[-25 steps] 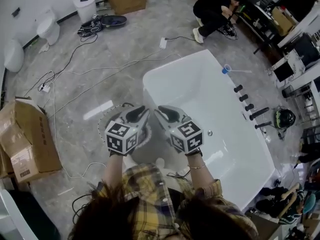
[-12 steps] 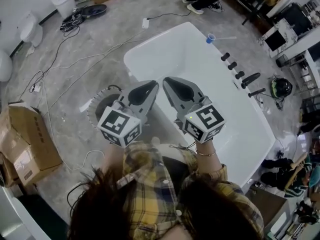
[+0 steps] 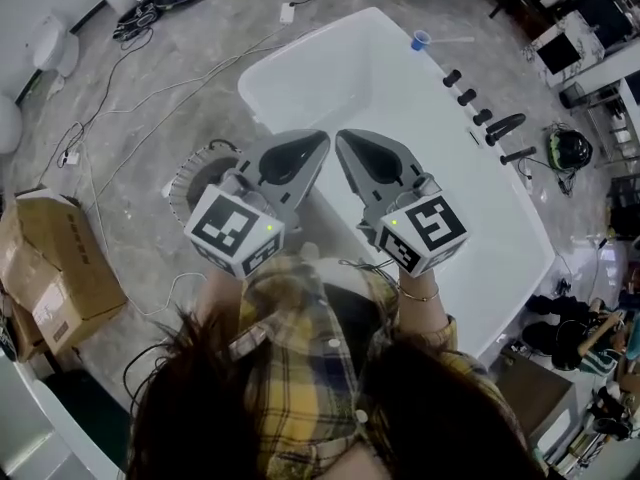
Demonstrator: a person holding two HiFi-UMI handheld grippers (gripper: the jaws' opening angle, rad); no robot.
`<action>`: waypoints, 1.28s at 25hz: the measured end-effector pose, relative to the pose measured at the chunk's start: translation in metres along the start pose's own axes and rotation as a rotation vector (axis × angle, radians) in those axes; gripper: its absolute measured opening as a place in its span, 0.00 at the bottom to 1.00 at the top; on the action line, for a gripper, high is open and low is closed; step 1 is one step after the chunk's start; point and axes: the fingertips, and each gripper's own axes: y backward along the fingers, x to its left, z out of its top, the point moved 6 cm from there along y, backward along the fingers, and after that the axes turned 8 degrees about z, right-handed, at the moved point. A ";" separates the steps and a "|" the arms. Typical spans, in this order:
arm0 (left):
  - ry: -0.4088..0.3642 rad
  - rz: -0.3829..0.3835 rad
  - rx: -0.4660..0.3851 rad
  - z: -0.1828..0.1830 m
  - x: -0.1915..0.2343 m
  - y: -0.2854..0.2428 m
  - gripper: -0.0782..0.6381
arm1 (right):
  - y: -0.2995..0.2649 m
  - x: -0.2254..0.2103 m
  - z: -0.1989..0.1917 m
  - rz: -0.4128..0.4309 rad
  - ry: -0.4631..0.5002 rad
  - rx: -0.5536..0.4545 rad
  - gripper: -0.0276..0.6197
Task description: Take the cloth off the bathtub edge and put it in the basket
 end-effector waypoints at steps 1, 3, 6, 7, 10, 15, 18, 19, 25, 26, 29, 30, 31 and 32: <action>0.001 -0.005 -0.001 0.000 -0.002 -0.001 0.13 | 0.003 -0.002 0.000 -0.003 -0.008 -0.004 0.07; -0.005 -0.007 0.002 0.000 -0.005 -0.003 0.13 | 0.006 -0.006 0.000 -0.007 -0.018 -0.015 0.07; -0.002 -0.011 0.005 -0.001 -0.005 -0.005 0.13 | 0.008 -0.008 0.002 -0.005 -0.011 -0.021 0.07; 0.002 -0.012 0.005 -0.002 -0.005 -0.005 0.13 | 0.008 -0.007 0.002 -0.002 -0.012 -0.021 0.07; 0.000 -0.010 0.007 -0.005 -0.007 -0.004 0.13 | 0.009 -0.004 -0.003 0.006 -0.021 -0.015 0.07; -0.002 -0.007 0.006 -0.005 -0.011 0.000 0.13 | 0.009 0.002 -0.001 0.022 -0.011 -0.009 0.07; 0.005 -0.005 -0.001 -0.004 -0.011 0.002 0.13 | 0.009 0.004 0.001 0.025 -0.002 -0.011 0.07; 0.010 -0.003 -0.005 -0.005 -0.010 0.003 0.13 | 0.008 0.004 0.002 0.027 0.003 -0.010 0.07; 0.017 0.011 -0.004 -0.003 -0.009 0.009 0.13 | 0.006 0.010 0.007 0.039 0.020 -0.019 0.07; 0.018 0.013 -0.004 -0.003 -0.009 0.011 0.13 | 0.005 0.012 0.007 0.040 0.022 -0.020 0.07; 0.022 0.025 -0.012 -0.002 -0.008 0.015 0.13 | 0.003 0.016 0.008 0.046 0.029 -0.025 0.07; 0.023 0.026 -0.015 -0.002 -0.007 0.016 0.13 | 0.003 0.017 0.008 0.046 0.032 -0.025 0.07; 0.023 0.025 -0.017 -0.002 -0.008 0.016 0.13 | 0.003 0.018 0.007 0.046 0.034 -0.025 0.07; 0.023 0.024 -0.018 -0.002 -0.008 0.016 0.13 | 0.003 0.018 0.007 0.048 0.034 -0.024 0.07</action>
